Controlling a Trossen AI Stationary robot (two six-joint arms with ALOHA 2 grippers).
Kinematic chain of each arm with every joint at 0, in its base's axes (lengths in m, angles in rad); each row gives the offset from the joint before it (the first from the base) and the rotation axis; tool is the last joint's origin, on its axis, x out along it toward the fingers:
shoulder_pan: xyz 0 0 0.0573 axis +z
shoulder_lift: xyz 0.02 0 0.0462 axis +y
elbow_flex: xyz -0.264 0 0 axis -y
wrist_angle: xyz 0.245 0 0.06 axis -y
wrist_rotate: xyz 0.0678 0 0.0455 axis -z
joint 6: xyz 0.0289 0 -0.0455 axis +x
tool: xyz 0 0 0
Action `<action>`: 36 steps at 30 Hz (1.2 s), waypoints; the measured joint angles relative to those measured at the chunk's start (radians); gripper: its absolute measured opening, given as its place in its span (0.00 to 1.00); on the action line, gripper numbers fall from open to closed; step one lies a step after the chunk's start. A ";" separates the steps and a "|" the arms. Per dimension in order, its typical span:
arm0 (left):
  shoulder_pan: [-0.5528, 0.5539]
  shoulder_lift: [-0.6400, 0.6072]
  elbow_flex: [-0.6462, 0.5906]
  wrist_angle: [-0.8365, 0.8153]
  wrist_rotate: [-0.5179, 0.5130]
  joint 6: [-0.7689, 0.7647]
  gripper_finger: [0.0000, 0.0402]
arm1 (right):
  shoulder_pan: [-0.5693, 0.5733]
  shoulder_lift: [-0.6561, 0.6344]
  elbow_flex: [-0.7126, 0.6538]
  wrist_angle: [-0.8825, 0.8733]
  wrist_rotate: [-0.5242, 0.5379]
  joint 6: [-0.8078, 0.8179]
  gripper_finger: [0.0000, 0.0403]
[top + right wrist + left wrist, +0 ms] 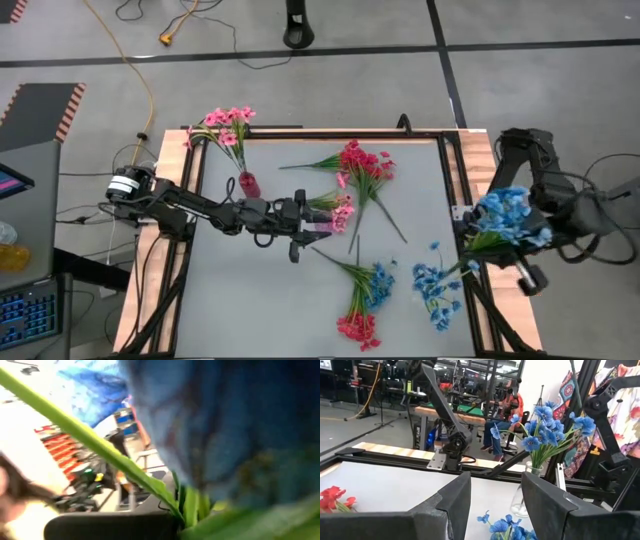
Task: Sort flowers into vase by color
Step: Put the left blue flowers into the transparent vase
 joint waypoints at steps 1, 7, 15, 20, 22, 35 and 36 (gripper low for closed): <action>0.000 0.000 0.000 0.000 0.000 -0.007 0.40 | 0.024 -0.006 0.000 -0.001 0.000 -0.001 0.09; 0.000 0.000 0.000 0.000 0.000 -0.037 0.40 | 0.148 -0.023 0.000 0.001 0.052 -0.030 0.09; 0.000 0.000 0.000 0.000 0.000 -0.038 0.40 | 0.281 -0.023 0.000 0.000 0.098 -0.032 0.09; 0.000 0.000 0.000 0.000 0.000 -0.038 0.40 | 0.376 -0.023 0.000 0.000 0.123 -0.032 0.09; 0.000 0.000 0.000 0.000 0.000 -0.039 0.40 | 0.408 -0.020 0.000 -0.015 0.178 -0.031 0.09; 0.000 0.000 0.000 0.000 0.000 -0.065 0.40 | 0.469 0.080 0.000 -0.259 0.293 -0.028 0.09; 0.000 0.000 0.000 0.000 0.000 -0.066 0.40 | 0.469 0.090 0.000 -0.272 0.293 -0.028 0.09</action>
